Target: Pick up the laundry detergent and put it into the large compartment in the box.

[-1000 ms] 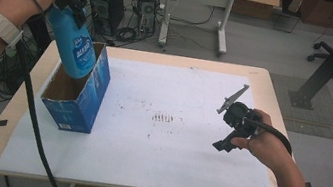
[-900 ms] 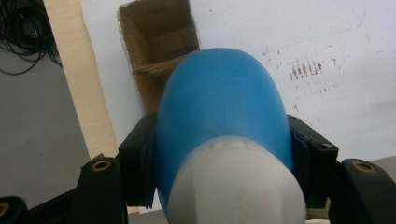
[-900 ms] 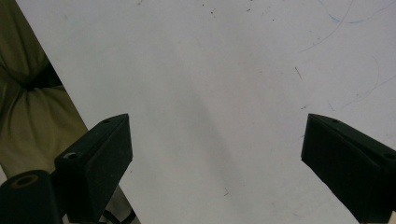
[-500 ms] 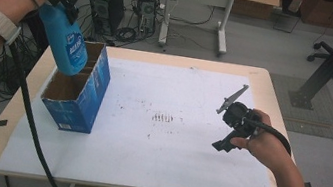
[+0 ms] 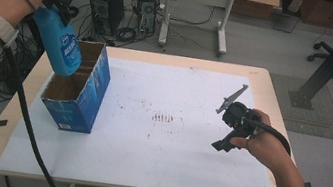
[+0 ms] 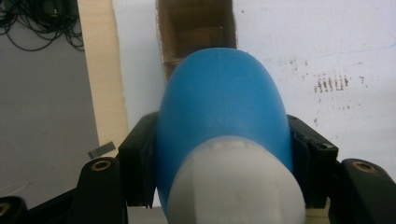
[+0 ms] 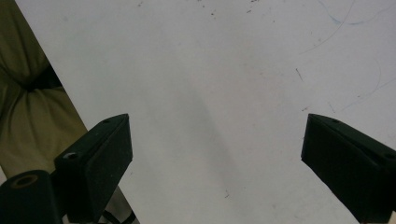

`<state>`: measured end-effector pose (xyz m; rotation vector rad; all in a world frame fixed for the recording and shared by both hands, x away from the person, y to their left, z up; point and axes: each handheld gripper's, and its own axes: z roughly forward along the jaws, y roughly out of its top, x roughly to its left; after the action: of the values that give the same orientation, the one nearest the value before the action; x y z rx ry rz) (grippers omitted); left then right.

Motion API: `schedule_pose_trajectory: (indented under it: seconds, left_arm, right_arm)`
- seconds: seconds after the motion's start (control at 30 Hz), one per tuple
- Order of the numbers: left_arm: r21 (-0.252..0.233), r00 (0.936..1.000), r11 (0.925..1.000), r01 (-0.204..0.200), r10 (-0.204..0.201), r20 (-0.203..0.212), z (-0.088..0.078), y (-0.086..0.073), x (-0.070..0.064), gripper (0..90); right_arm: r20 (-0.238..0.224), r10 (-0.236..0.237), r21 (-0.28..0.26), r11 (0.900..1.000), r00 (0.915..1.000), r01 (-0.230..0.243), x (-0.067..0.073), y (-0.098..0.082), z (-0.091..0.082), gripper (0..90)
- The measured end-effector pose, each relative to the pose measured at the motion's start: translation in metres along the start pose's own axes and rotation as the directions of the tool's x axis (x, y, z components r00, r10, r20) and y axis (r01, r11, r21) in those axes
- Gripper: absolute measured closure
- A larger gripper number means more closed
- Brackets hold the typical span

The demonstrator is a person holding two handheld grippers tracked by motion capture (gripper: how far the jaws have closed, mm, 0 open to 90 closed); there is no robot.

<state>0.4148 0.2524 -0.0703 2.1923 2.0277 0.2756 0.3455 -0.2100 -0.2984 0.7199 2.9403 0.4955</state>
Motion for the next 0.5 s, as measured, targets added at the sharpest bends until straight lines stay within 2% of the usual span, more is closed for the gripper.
schedule_pose_trajectory:
  seconds: [0.23, 0.5]
  left_arm:
    - [0.001, 0.9998, 0.9998, 0.019, -0.019, 0.003, 0.008, 0.0, 0.005, 37.4]
    - [0.008, 0.9997, 0.9997, 0.022, -0.022, -0.007, 0.018, 0.0, 0.008, 37.4]
  right_arm:
    - [-0.004, 0.0, 0.004, 1.0, 1.0, 0.0, 0.0, 0.001, 0.002, 8.9]
    - [-0.003, 0.001, 0.004, 1.0, 1.0, -0.001, 0.0, 0.001, 0.002, 8.9]
